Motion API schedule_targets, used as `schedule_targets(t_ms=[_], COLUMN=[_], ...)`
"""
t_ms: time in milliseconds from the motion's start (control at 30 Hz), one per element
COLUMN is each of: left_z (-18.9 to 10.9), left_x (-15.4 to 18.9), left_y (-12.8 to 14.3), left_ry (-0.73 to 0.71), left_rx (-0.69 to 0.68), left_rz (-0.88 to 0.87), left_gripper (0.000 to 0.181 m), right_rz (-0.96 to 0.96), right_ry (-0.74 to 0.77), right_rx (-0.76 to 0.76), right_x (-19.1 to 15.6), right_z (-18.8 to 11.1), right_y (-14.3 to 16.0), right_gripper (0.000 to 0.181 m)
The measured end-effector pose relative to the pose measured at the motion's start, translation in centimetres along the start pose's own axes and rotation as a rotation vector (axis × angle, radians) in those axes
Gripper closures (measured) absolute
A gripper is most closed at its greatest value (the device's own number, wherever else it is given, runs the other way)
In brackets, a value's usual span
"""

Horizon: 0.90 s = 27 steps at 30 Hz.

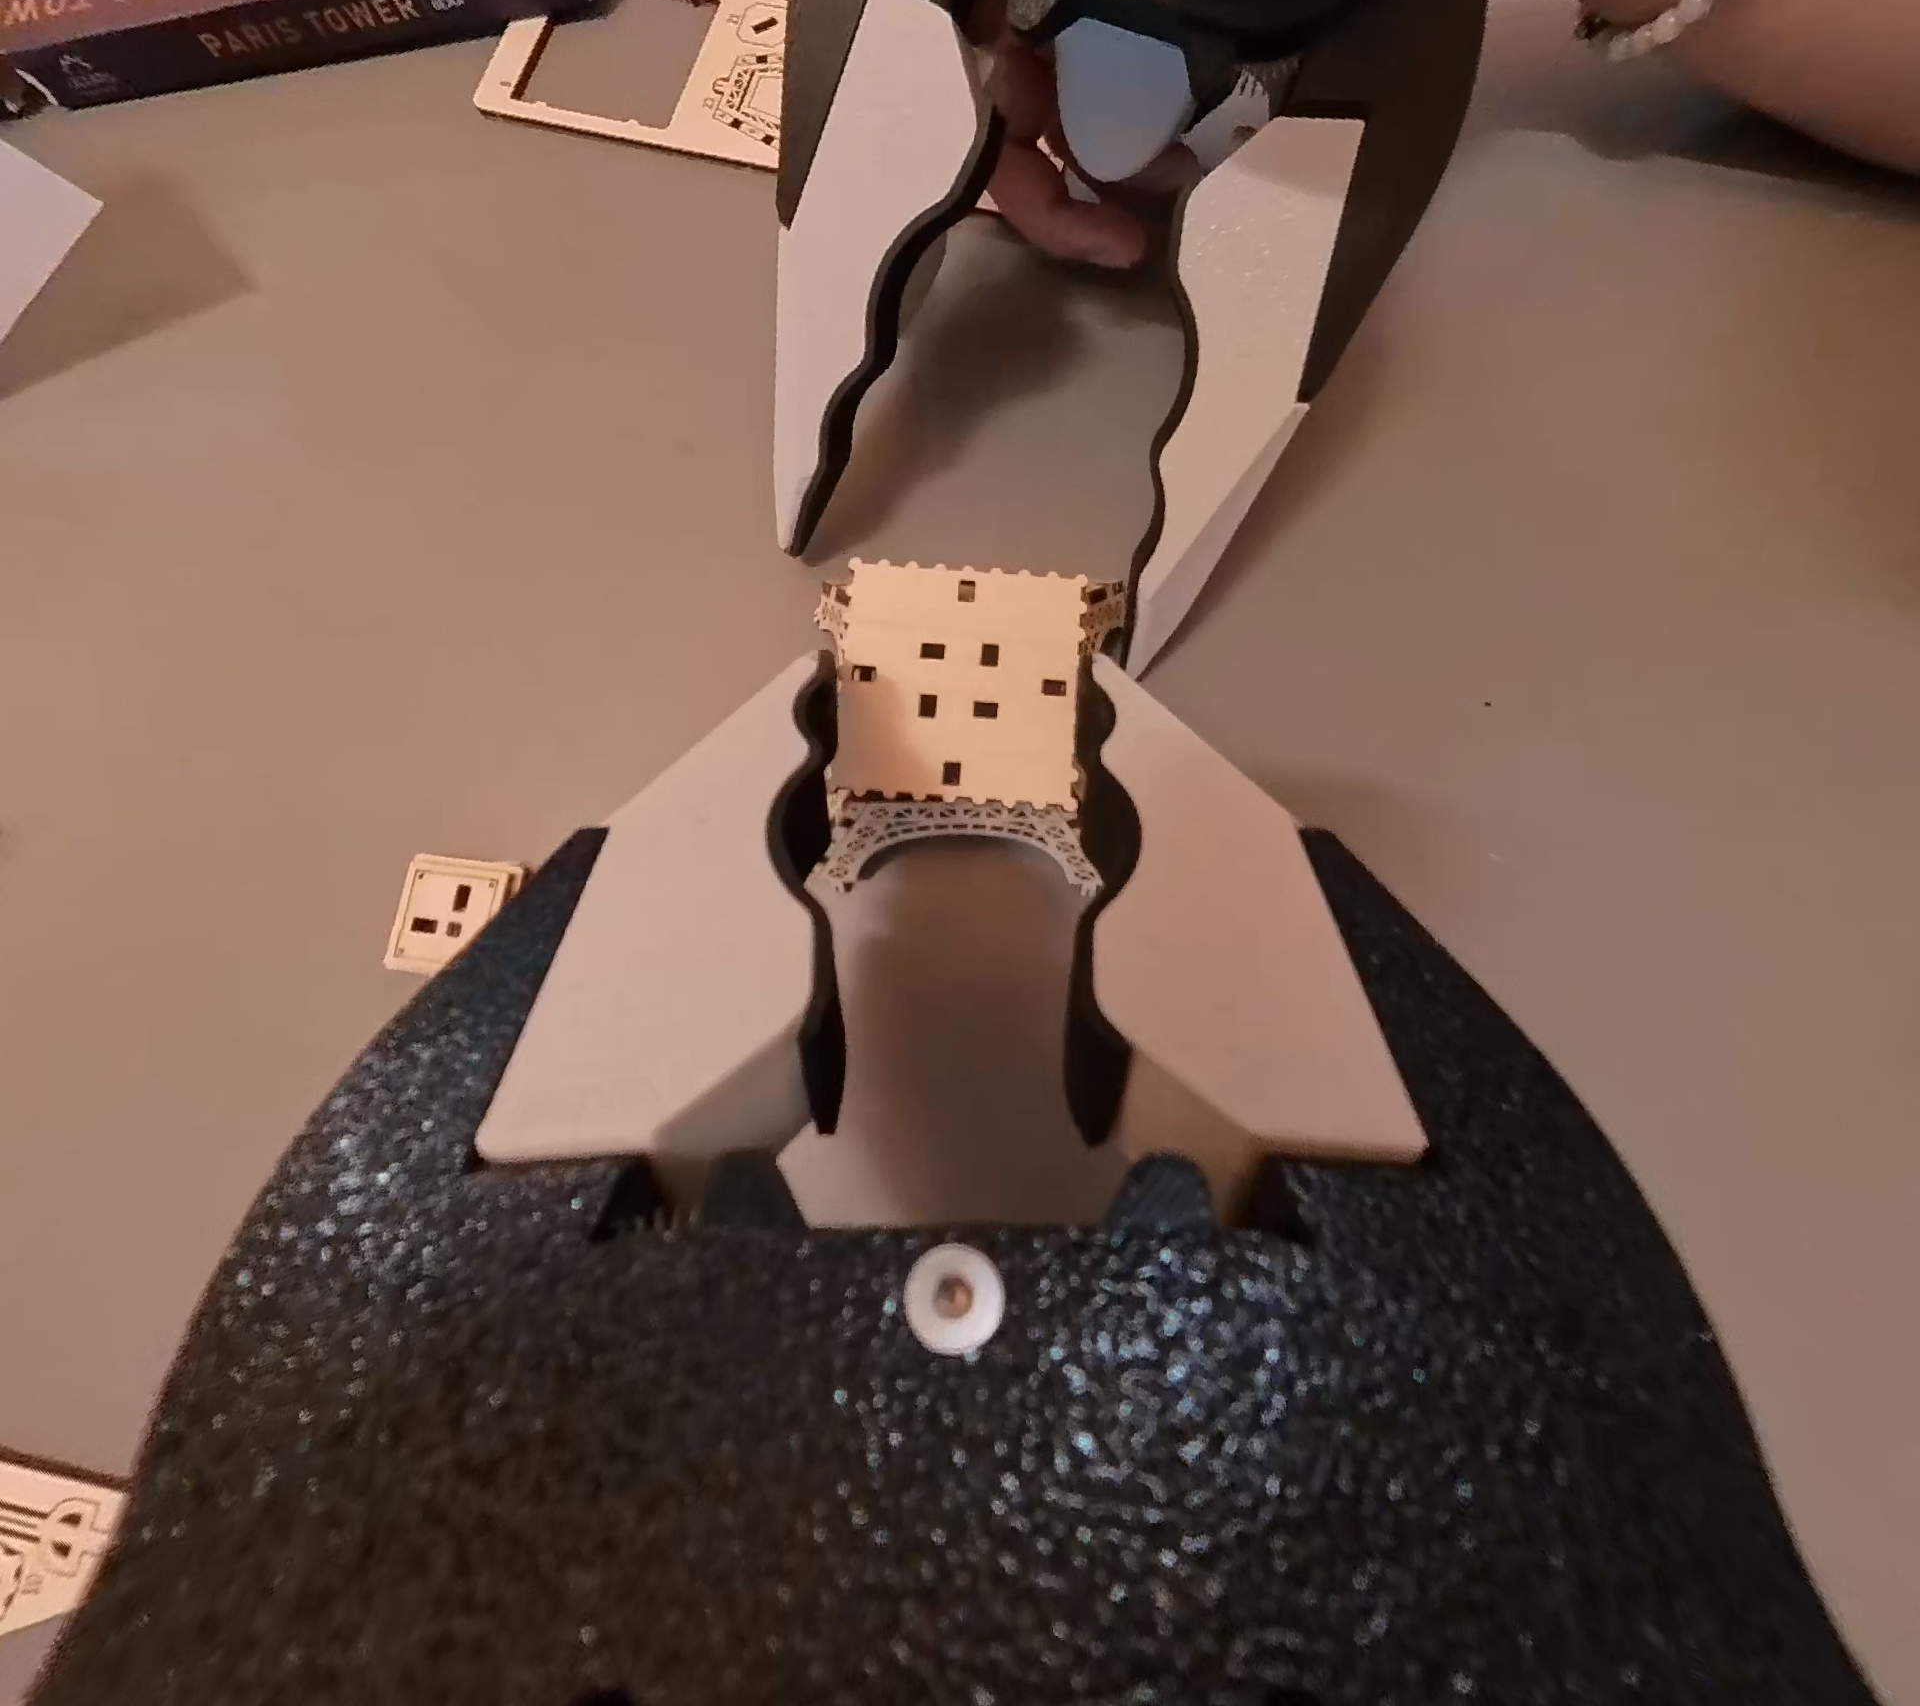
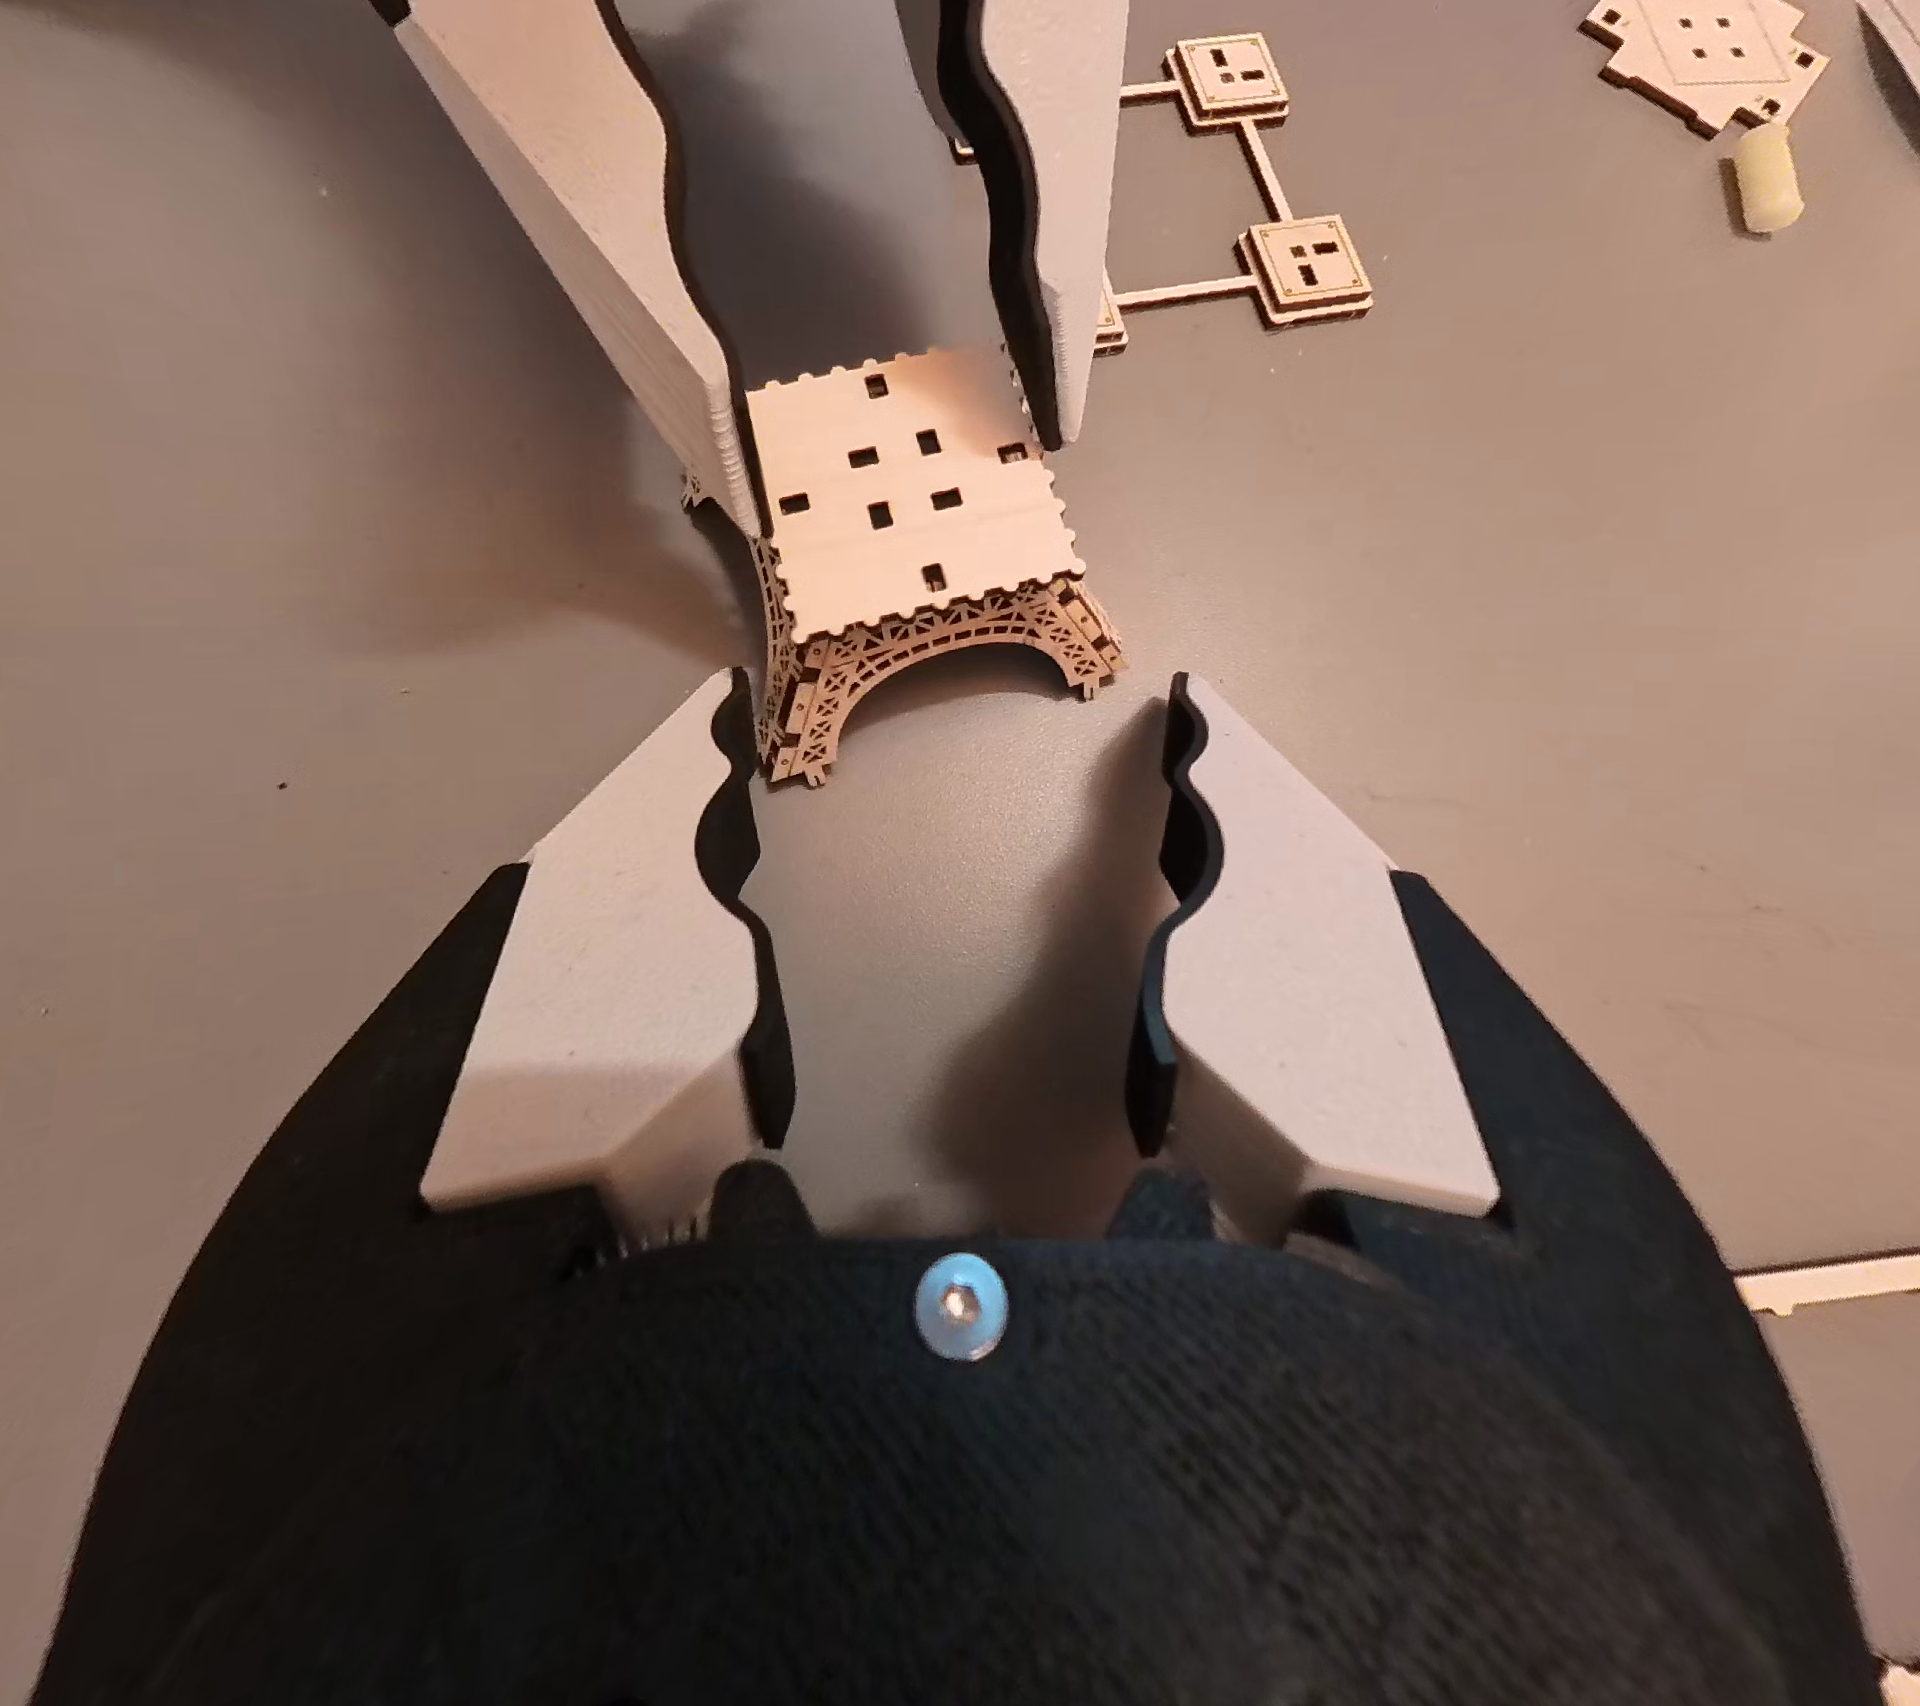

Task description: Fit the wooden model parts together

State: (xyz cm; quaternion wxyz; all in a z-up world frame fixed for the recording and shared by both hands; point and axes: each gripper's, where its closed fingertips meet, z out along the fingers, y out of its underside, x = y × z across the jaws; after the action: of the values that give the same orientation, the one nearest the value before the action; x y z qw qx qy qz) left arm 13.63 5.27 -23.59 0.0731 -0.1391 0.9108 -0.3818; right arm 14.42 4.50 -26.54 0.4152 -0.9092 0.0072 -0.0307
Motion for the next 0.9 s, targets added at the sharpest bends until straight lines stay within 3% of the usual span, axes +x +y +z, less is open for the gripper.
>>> schedule_targets(t_ms=[900], left_z=[-0.39], left_x=[-0.12], left_y=[-0.16], left_ry=[0.007], left_rx=[0.003], left_rz=[0.046], left_gripper=[0.133], right_rz=[-0.002], right_ry=[-0.013], right_rx=[0.0], right_x=[-0.17], right_z=[0.03], right_y=[-0.01], right_gripper=[0.107])
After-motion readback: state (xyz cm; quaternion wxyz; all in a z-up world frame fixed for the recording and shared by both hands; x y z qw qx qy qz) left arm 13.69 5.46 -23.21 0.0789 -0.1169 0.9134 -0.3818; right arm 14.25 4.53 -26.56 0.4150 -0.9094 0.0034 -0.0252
